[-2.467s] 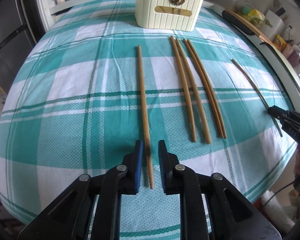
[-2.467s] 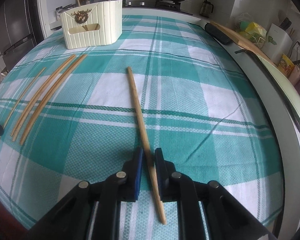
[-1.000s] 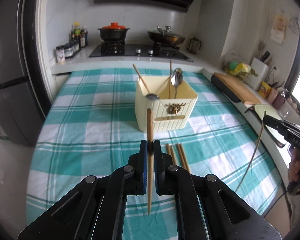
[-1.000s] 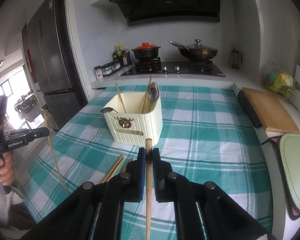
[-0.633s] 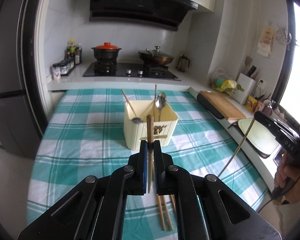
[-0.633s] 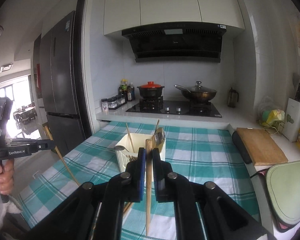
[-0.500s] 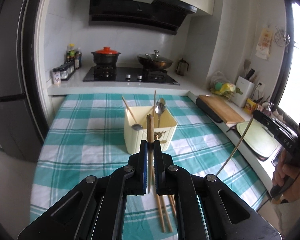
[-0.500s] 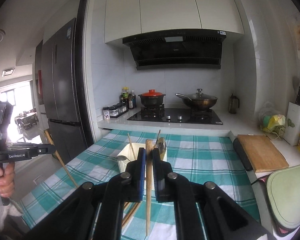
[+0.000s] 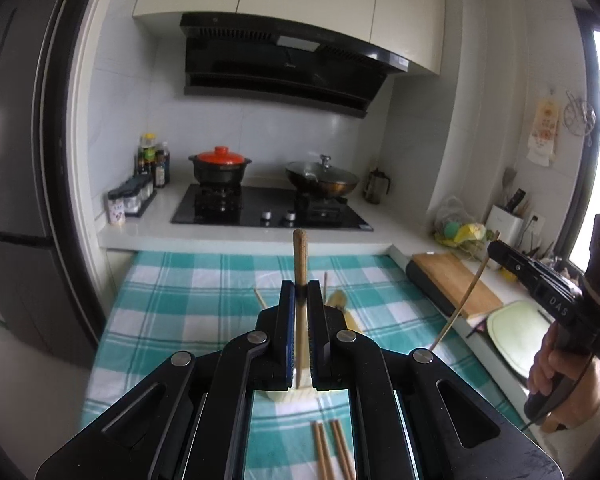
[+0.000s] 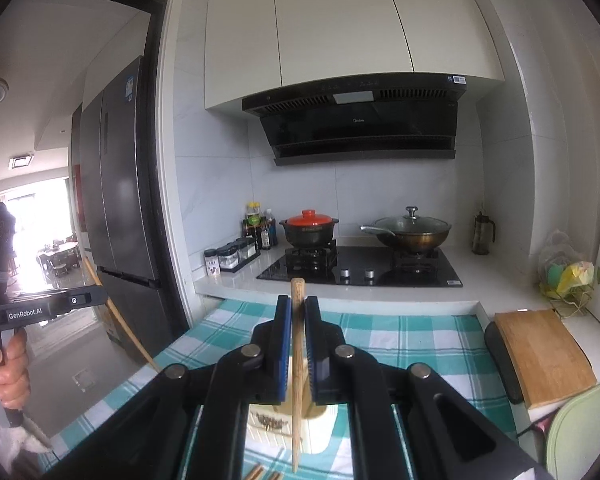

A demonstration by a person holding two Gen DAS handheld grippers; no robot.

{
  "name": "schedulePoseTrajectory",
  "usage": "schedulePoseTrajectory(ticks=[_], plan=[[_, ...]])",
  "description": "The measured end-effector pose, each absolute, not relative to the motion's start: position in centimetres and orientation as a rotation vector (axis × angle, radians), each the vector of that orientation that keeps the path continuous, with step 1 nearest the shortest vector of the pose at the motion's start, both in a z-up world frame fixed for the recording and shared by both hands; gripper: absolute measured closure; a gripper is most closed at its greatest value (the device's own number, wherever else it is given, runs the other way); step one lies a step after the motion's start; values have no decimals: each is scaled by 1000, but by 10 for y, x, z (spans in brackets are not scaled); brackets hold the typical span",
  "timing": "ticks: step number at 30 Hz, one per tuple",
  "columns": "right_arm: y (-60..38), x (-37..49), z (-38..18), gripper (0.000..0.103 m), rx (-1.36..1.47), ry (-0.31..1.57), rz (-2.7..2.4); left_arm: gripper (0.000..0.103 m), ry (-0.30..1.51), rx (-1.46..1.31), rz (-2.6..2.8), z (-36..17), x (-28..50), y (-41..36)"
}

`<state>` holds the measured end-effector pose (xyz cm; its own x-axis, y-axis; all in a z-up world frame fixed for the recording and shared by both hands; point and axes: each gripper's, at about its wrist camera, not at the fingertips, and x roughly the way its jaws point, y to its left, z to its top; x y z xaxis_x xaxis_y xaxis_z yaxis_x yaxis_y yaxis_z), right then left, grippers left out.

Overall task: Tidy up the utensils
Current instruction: 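Carry both chopsticks upright into the cream holder and open both tools, then withdraw both open tools back over the remaining chopsticks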

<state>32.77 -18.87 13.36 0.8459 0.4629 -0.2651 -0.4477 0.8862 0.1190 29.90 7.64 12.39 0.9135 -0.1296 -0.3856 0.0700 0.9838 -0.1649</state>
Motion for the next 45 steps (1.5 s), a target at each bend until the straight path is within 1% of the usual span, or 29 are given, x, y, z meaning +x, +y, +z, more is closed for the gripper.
schedulePoseTrajectory(ticks=[5, 8, 10, 15, 18, 21, 22, 23, 24, 25, 26, 27, 29, 30, 32, 34, 36, 37, 38, 40, 45], plan=[[-163, 374, 127, 96, 42, 229, 466, 99, 407, -185, -84, 120, 361, 72], [-141, 399, 107, 96, -4, 255, 479, 99, 459, -203, -84, 103, 397, 66], [-129, 417, 88, 96, -33, 314, 498, 99, 509, -210, -90, 86, 419, 62], [-107, 458, 37, 96, -69, 533, 539, 99, 654, -220, -102, 36, 457, 52], [-103, 474, 15, 96, -56, 603, 547, 99, 717, -229, -96, 12, 472, 50], [-99, 487, 0, 95, -29, 670, 556, 99, 741, -238, -88, 0, 480, 50], [-100, 490, -2, 92, -14, 684, 550, 99, 748, -240, -80, -1, 481, 50], [-102, 492, -2, 79, 3, 692, 542, 96, 752, -245, -70, -1, 481, 52], [-105, 491, 0, 69, 23, 689, 534, 94, 755, -254, -66, 2, 479, 55], [-109, 488, 6, 54, 47, 672, 528, 84, 756, -262, -68, 7, 474, 58], [-114, 482, 14, 51, 66, 649, 525, 74, 750, -264, -67, 13, 468, 61], [-118, 477, 23, 51, 71, 633, 525, 70, 739, -256, -58, 22, 460, 64], [-127, 461, 44, 51, 57, 606, 523, 57, 720, -220, -47, 39, 437, 71], [-132, 450, 55, 51, 47, 591, 521, 54, 713, -198, -46, 47, 423, 74], [-146, 425, 75, 50, 33, 567, 528, 41, 704, -150, -37, 59, 391, 81], [-159, 399, 91, 49, 19, 558, 542, 35, 705, -94, -32, 65, 357, 86], [-171, 371, 101, 49, -12, 558, 549, 31, 713, -40, -32, 63, 324, 87], [-177, 356, 103, 49, -27, 558, 550, 27, 724, -14, -39, 59, 308, 86], [-182, 343, 103, 49, -39, 560, 552, 24, 734, 7, -47, 53, 293, 84], [-192, 315, 97, 48, -63, 566, 550, 21, 757, 35, -62, 37, 264, 76], [-209, 252, 50, 48, -84, 591, 499, 20, 809, 9, -115, -22, 210, 43]])
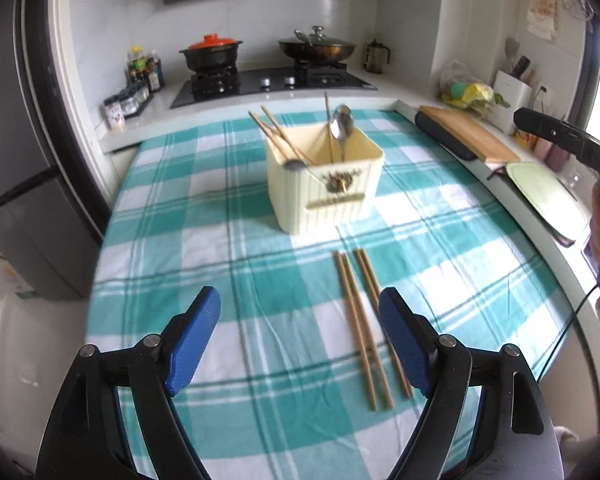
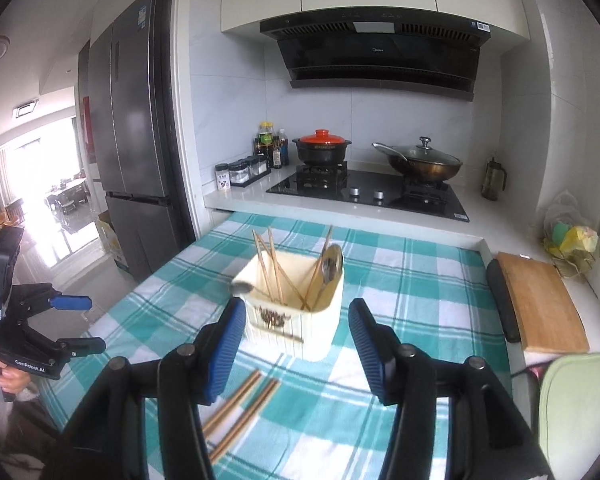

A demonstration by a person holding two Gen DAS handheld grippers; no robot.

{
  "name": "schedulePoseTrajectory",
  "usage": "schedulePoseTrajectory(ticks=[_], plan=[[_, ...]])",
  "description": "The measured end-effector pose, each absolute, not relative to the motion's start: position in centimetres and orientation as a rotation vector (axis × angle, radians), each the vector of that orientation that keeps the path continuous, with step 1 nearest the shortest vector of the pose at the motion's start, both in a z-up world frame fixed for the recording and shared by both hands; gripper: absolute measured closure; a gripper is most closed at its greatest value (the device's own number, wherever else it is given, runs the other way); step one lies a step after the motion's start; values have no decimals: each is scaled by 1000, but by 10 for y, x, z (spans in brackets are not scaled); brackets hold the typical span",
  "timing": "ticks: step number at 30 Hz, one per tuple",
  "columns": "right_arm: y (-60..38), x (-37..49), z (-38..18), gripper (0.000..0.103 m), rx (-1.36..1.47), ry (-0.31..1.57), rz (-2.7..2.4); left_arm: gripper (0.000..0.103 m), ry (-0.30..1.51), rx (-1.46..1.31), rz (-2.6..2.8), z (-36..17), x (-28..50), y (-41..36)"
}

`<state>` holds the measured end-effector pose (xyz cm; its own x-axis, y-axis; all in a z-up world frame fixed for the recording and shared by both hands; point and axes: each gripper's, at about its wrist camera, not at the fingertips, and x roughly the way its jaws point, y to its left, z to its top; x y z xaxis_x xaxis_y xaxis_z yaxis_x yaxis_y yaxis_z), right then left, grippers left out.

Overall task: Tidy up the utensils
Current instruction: 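Withdraw both open tools back over the remaining chopsticks, then move the right tool onto a loose chopstick and close on it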

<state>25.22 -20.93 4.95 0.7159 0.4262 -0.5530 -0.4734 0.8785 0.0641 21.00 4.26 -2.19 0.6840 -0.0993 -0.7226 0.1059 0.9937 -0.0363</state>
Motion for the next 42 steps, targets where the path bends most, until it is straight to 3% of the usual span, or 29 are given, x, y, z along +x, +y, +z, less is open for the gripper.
schedulePoseTrajectory(ticks=[7, 12, 30, 42], plan=[[-208, 180, -58, 48, -26, 702, 389, 20, 818, -112, -82, -104, 172, 1], [-210, 158, -105, 48, 11, 781, 315, 20, 829, -68, -45, -131, 159, -13], [-187, 151, -123, 48, -31, 792, 314, 20, 822, -119, 33, -141, 162, 8], [-184, 169, -152, 49, 10, 894, 315, 20, 861, -118, 50, -158, 169, 13]])
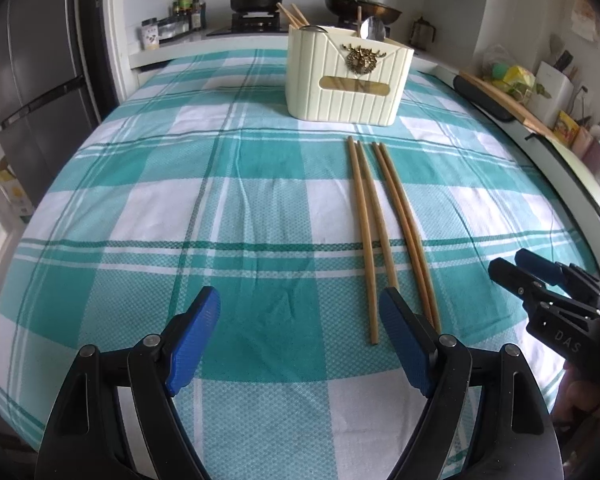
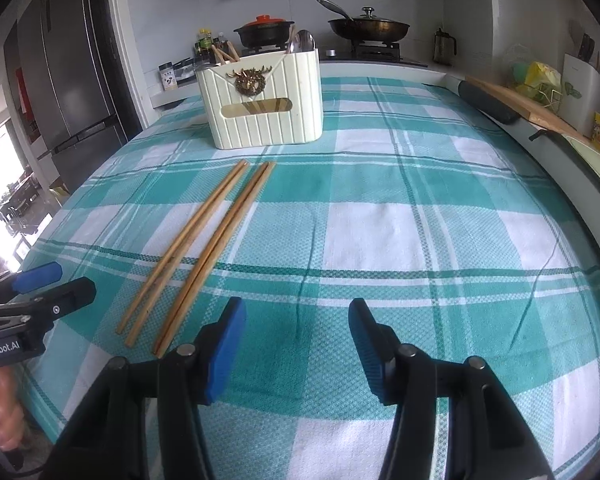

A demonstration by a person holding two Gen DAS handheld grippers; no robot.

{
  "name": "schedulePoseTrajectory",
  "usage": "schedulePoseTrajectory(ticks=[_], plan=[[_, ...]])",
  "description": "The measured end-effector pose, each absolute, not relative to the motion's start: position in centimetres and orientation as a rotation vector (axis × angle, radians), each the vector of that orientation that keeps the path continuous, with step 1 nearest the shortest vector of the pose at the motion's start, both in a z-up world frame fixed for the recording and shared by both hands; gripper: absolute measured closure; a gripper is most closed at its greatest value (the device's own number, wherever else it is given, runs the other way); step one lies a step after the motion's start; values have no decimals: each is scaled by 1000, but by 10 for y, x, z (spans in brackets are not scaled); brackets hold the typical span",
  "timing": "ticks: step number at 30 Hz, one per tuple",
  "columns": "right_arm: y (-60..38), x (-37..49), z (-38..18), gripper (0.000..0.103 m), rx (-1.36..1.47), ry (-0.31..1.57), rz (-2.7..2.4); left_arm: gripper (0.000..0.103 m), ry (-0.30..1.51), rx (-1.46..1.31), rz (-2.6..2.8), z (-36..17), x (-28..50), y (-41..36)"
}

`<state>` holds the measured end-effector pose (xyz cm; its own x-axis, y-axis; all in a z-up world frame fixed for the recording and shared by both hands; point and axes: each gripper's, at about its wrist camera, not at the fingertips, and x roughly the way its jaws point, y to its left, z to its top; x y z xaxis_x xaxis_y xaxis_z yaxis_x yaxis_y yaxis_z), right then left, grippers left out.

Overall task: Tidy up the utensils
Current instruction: 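Move the right tool onto a loose chopstick and close on it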

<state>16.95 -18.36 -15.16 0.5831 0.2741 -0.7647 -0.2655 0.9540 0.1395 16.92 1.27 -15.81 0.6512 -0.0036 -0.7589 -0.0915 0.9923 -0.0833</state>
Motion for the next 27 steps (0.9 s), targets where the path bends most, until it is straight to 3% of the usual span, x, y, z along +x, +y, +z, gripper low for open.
schedulePoseTrajectory(ticks=[4, 23, 27], plan=[[-165, 184, -154, 60, -1, 927, 366, 20, 868, -122, 58, -160, 172, 15], [-128, 236, -158, 61, -3, 986, 391, 20, 857, -104, 113, -159, 173, 28], [-126, 237, -162, 66, -12, 1001, 392, 20, 860, -101, 119, -160, 173, 29]])
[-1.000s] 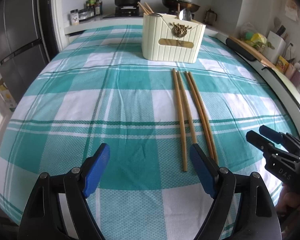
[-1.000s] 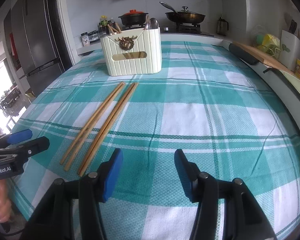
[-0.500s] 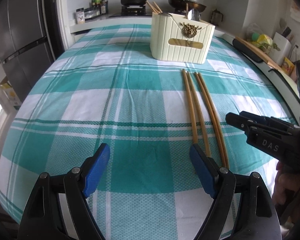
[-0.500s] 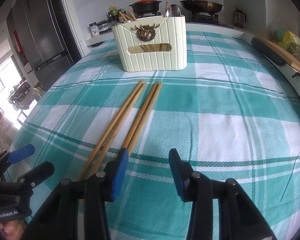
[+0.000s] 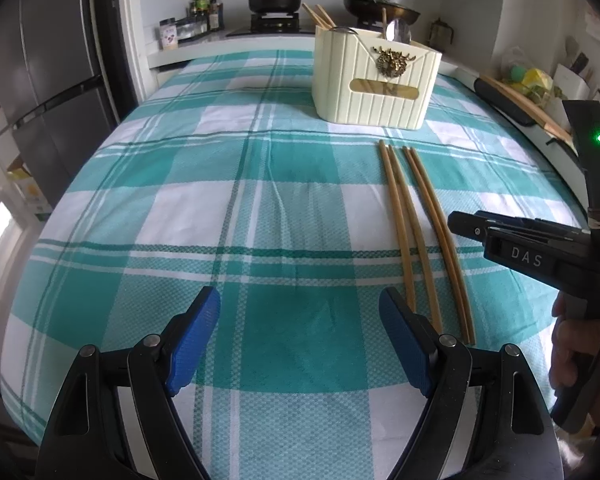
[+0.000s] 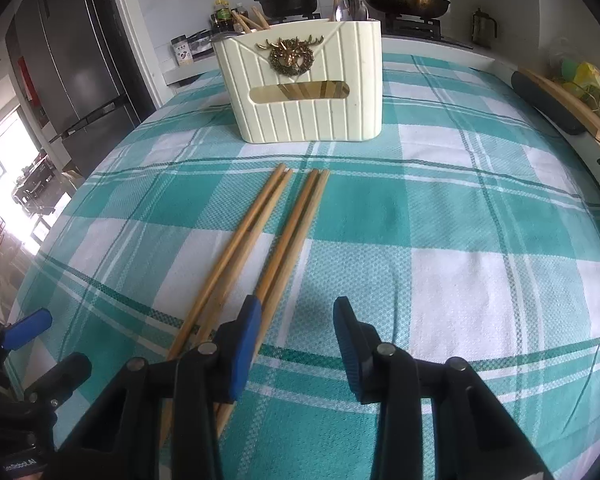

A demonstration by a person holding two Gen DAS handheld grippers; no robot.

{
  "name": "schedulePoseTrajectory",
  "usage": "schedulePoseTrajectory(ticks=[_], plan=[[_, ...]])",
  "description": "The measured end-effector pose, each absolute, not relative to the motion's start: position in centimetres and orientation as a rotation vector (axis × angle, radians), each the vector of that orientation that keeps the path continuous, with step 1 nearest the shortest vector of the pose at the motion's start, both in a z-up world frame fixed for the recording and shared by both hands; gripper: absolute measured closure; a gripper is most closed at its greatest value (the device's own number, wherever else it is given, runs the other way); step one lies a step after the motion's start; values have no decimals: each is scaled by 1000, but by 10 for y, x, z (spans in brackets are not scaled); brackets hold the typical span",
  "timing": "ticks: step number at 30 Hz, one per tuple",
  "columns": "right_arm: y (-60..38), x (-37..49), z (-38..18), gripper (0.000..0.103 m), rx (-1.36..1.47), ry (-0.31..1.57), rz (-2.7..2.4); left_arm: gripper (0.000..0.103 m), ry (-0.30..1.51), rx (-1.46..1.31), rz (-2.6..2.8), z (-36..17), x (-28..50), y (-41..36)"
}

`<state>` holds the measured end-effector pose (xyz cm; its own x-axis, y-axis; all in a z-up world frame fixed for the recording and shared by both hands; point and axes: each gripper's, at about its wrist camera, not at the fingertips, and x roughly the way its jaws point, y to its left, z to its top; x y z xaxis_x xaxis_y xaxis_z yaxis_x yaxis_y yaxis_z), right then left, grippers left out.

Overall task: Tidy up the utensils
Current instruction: 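Move the right tool onto a loose chopstick and close on it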

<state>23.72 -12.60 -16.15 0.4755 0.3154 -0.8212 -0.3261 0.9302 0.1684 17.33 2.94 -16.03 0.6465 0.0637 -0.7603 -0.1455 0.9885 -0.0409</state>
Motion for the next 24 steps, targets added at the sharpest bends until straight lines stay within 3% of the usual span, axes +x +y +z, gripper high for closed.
schedulePoseTrajectory(ticks=[8, 21, 24], plan=[[-119, 236, -165, 80, -37, 1020, 416, 20, 856, -113, 133, -162, 173, 36], [-94, 253, -163, 82, -170, 1054, 417, 20, 864, -113, 128, -164, 173, 36], [-91, 254, -162, 94, -214, 1050, 408, 20, 867, -112, 127, -164, 172, 36]])
